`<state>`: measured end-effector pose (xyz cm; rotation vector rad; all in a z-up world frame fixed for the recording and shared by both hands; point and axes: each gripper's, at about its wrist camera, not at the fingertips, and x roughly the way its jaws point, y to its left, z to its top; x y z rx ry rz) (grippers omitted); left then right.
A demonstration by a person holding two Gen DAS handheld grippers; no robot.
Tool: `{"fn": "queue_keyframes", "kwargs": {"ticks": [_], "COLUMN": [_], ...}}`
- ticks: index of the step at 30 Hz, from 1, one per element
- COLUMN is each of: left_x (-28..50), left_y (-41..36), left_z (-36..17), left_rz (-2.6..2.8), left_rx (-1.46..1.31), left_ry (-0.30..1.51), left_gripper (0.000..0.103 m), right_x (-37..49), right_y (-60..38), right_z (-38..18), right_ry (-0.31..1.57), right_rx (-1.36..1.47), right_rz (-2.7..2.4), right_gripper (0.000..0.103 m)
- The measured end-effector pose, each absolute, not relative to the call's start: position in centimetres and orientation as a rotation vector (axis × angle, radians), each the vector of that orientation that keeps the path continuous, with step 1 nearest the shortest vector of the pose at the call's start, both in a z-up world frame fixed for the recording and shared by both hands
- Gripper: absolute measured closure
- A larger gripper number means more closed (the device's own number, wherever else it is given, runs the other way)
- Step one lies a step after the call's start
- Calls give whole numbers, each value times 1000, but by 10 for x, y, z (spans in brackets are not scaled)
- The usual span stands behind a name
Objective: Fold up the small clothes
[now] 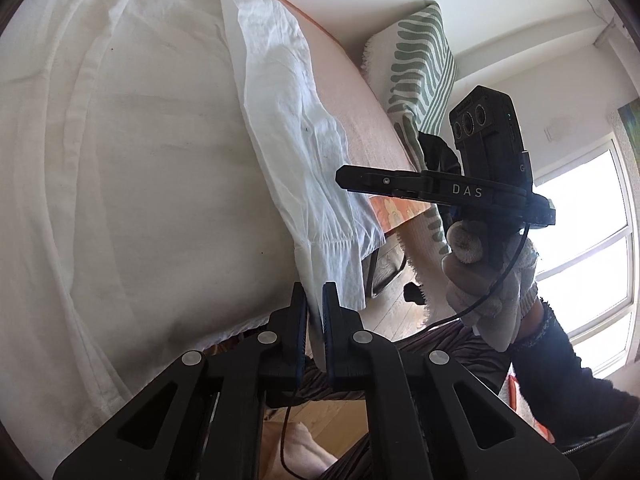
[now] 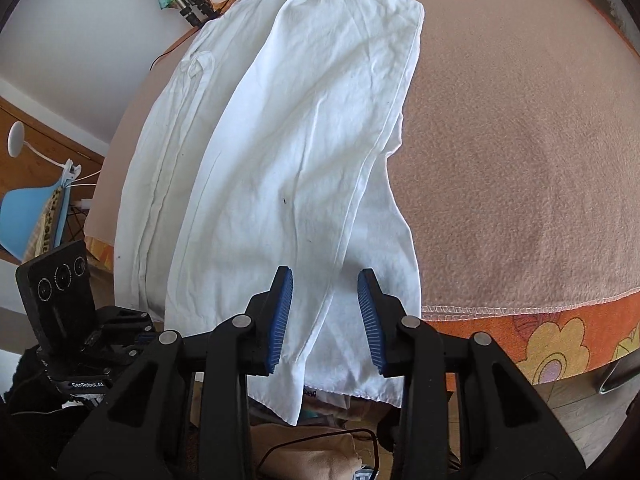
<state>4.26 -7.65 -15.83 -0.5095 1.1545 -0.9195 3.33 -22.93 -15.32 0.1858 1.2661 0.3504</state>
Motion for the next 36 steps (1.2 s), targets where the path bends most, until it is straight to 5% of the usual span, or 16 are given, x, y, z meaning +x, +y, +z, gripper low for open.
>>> {"fn": "queue_keyframes", "kwargs": {"ticks": [1,4,12,20,22,25,32,36], "left_x": [42,43,47,14,8,4,4,4], "left_y": [-78,-72,-65,-68,-72,-84,-111,-125], "left_z": [-157,-148,-161,-121,-112,-105,-109,-113], "left_rz": [-929,-987,-834,-796,-795,-807,-833,-835], "left_rx": [-523,-631,-440,-188,-159,-118,-75,-48], "left_ry": [1150,1116,1185,1007,959,910,900,902], "left_gripper": [98,101,99,91,91,91,91,72], "right_x": [34,30,22,22,25,26,23,17], "right_y": [-227,-219,-219,-228,-238,-255,-294,-298], "right_z": [-154,-148,-130,-124,-116,-111,-139,-150], "right_ry": [1270,1235,1194,1180,1159,1131,1204,1229], "right_rx": [189,161,79,28,63,88,252,284], "right_rz": [360,362,319,301,313,304,307,320], "right_gripper": [90,99,100,100,92,60,60,60]}}
